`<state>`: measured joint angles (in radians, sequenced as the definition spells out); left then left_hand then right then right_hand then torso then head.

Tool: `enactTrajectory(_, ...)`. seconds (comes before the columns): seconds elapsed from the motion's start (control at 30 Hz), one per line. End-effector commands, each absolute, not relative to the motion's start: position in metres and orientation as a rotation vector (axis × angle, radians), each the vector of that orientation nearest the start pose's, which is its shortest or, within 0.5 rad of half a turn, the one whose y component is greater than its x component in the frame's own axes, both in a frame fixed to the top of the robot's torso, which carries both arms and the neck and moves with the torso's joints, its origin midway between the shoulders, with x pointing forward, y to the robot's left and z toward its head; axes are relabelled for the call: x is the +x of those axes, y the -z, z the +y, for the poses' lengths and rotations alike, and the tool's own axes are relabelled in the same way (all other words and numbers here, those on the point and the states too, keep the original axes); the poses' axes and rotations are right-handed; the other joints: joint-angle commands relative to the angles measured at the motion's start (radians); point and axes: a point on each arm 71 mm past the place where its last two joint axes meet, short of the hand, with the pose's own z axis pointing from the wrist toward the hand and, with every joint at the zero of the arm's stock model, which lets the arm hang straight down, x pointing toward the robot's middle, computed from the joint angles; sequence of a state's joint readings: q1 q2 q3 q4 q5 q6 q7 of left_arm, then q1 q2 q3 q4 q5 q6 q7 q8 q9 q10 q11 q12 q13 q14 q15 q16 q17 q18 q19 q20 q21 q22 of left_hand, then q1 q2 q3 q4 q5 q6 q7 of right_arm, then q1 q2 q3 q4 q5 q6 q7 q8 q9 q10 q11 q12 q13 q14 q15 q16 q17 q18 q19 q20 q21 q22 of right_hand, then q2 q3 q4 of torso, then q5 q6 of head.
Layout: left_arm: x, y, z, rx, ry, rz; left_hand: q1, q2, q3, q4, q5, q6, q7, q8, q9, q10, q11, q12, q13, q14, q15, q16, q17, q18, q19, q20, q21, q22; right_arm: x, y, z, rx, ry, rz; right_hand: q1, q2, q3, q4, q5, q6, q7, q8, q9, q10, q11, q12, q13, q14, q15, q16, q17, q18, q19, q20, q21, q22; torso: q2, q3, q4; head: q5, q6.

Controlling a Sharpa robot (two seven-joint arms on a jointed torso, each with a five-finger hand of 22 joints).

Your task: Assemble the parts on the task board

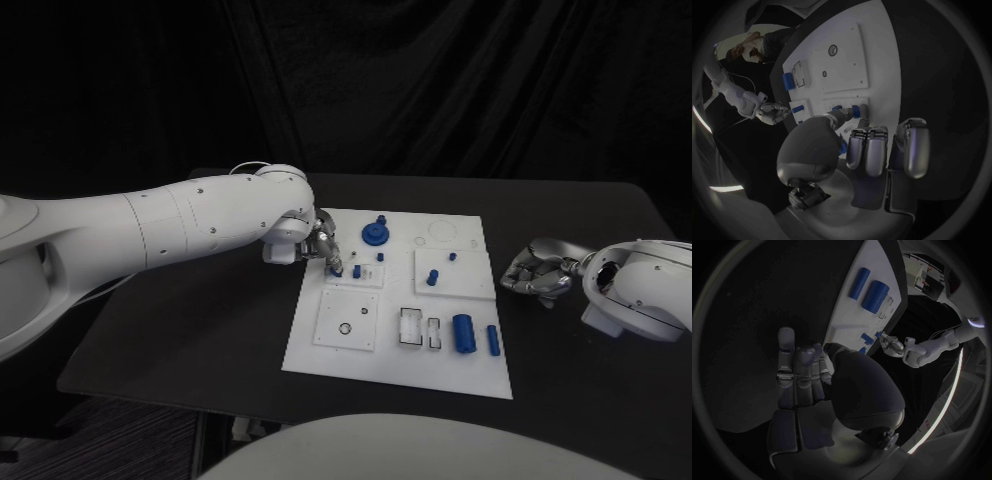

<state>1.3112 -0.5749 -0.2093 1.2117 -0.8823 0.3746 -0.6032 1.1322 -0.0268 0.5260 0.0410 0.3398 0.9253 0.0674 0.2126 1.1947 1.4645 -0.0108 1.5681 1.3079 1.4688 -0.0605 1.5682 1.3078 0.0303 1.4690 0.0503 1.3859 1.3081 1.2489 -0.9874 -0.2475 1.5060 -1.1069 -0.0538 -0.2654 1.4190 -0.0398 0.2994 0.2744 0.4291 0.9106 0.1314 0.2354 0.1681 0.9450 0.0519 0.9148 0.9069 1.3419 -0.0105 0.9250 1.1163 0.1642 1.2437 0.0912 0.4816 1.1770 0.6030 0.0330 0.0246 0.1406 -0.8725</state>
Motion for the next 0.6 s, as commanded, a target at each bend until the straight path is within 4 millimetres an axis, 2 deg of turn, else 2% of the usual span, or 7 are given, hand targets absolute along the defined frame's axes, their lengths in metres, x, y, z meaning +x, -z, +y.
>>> enactTrajectory(0.03,0.5107,0.2555,0.1829,-0.094,0.197,2.632,0.003,0.005,0.017,-0.026,0.009,0.004,-0.004,-0.002,0.001,0.106,0.004,0.003,0.263,0.102,0.004,0.003,0.263,0.014,0.006,0.006,-0.002,0.204,0.4524,0.2609,-0.2944,0.209,-0.405,2.222,0.005,-0.004,0.003,-0.003,0.003,-0.007,0.001,0.005,0.000,-0.008,0.002,-0.003,-0.001,-0.007,-0.002,-0.005,-0.001,0.012,-0.005,0.001,-0.003,-0.001,0.000,-0.0005,-0.0004,0.000,0.000)
enactTrajectory(0.3,0.5108,0.2549,0.1815,-0.102,0.206,2.617,0.001,0.008,0.017,-0.024,0.013,0.006,-0.003,-0.001,0.001,0.106,0.005,0.003,0.263,0.102,0.004,0.003,0.263,0.014,0.006,0.005,-0.003,0.204,0.4522,0.2612,-0.2942,0.208,-0.406,2.224,0.005,-0.004,0.003,-0.003,0.003,-0.007,0.001,0.005,0.000,-0.008,0.002,-0.003,-0.001,-0.007,-0.002,-0.005,-0.001,0.012,-0.005,0.001,-0.003,-0.001,0.000,-0.0003,0.0013,-0.001,0.000)
enactTrajectory(0.4,0.5104,0.2547,0.1796,-0.101,0.217,2.611,-0.007,0.011,0.011,-0.019,0.006,0.009,-0.003,-0.002,0.000,0.106,0.005,0.003,0.263,0.102,0.005,0.003,0.263,0.014,0.006,0.006,-0.003,0.204,0.4522,0.2613,-0.2941,0.207,-0.405,2.225,0.005,-0.004,0.003,-0.003,0.003,-0.007,0.001,0.005,0.000,-0.008,0.002,-0.003,-0.001,-0.007,-0.002,-0.005,-0.001,0.012,-0.005,0.001,-0.003,-0.001,0.000,0.0002,-0.0002,0.001,0.000)
enactTrajectory(0.5,0.5098,0.2547,0.1781,-0.096,0.227,2.611,-0.022,0.017,-0.010,-0.006,-0.051,0.013,-0.006,-0.006,-0.007,0.106,0.004,0.003,0.263,0.102,0.004,0.003,0.263,0.014,0.006,0.005,-0.004,0.204,0.4521,0.2615,-0.2939,0.207,-0.405,2.228,0.005,-0.004,0.003,-0.003,0.003,-0.007,0.001,0.005,0.000,-0.008,0.002,-0.003,-0.001,-0.007,-0.002,-0.005,-0.001,0.012,-0.005,0.001,-0.003,-0.001,0.001,0.0001,0.0000,0.001,0.000)
enactTrajectory(0.6,0.5091,0.2550,0.1769,-0.092,0.236,2.611,-0.031,0.021,-0.030,0.006,-0.089,0.017,-0.007,-0.011,-0.014,0.106,0.003,0.003,0.263,0.102,0.003,0.003,0.263,0.014,0.005,0.005,-0.006,0.204,0.4520,0.2617,-0.2938,0.206,-0.403,2.231,0.005,-0.004,0.003,-0.003,0.003,-0.007,0.001,0.005,0.000,-0.008,0.002,-0.003,-0.001,-0.007,-0.002,-0.005,-0.001,0.012,-0.005,0.001,-0.003,-0.001,0.000,-0.0003,0.0001,0.001,0.000)
